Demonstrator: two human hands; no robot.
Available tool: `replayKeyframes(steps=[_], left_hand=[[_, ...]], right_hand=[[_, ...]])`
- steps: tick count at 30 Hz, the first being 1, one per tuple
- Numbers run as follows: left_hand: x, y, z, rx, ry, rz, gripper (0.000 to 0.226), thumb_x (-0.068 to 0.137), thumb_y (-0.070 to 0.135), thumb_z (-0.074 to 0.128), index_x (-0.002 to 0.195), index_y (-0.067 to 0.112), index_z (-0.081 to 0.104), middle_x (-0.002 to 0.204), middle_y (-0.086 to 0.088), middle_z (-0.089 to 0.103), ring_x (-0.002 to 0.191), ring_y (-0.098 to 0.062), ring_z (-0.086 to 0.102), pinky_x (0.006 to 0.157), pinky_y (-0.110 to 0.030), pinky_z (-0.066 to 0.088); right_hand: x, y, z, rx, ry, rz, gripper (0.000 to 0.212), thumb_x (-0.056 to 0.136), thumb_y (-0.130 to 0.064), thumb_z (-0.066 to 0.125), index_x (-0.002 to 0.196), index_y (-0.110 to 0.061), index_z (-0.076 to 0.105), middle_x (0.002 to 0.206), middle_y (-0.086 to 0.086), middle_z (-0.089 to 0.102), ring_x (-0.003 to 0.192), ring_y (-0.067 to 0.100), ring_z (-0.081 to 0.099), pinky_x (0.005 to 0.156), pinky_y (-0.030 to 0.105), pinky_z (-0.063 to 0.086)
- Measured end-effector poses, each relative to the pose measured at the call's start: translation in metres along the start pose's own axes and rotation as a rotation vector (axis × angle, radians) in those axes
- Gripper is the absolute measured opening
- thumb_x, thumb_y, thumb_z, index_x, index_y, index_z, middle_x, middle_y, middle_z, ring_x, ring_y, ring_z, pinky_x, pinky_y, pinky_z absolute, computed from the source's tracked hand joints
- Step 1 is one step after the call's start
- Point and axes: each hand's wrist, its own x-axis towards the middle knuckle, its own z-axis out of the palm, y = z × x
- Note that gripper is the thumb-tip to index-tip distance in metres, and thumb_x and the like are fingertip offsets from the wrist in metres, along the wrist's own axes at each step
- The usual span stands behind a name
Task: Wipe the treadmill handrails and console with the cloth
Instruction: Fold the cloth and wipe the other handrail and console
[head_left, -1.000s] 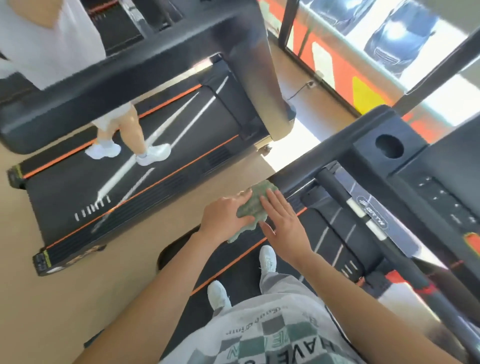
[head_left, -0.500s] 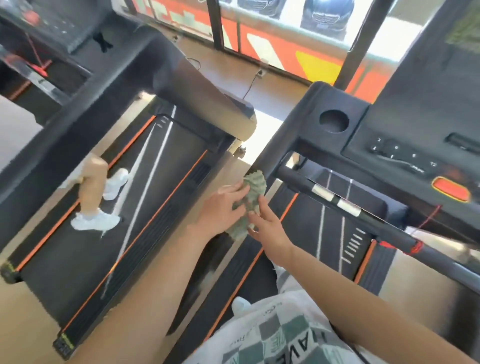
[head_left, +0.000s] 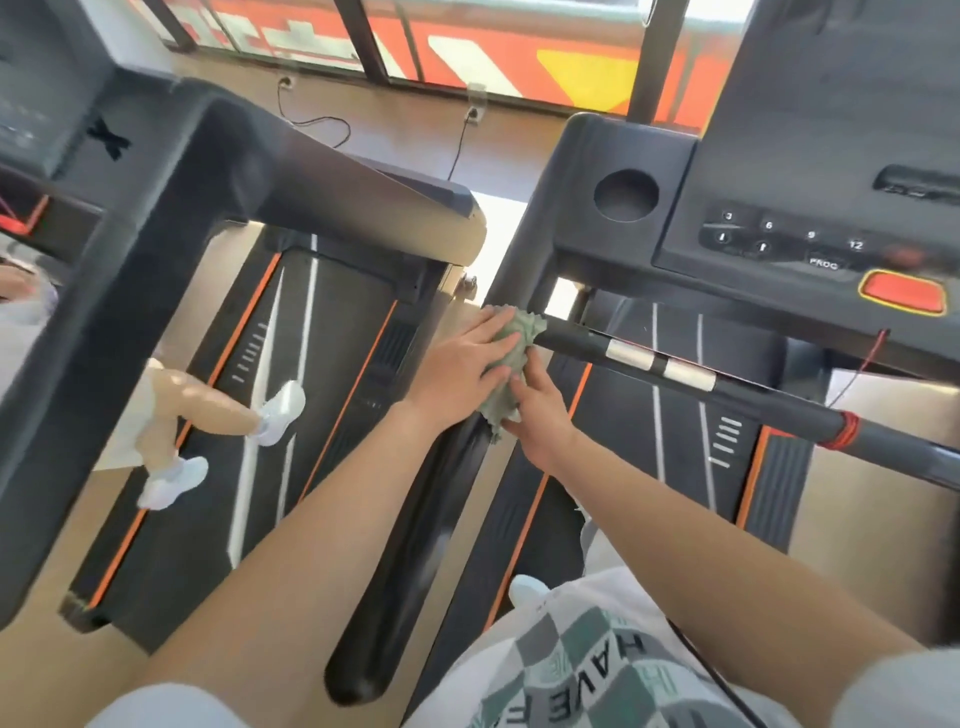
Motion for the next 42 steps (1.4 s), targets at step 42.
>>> replayKeyframes(steps=[42], left_hand=[[-0.378, 0.057, 0.100, 0.165, 0.723, -0.477, 0.011, 0.091, 0.013, 0.074, 0.098, 0.015, 0.082, 0.116, 0.004, 0.075, 0.113, -0.016, 0.070, 0.092, -0.033, 0.055]], right_hand=[[-0.161, 0.202, 0.042, -0.366, -0.179, 0.469, 0.026, 0.090, -0.002, 0.071, 0.116, 0.002, 0.068, 0.109, 0.012, 0.076, 0.097, 0.025, 0.075, 0.092, 0.041, 0.059]])
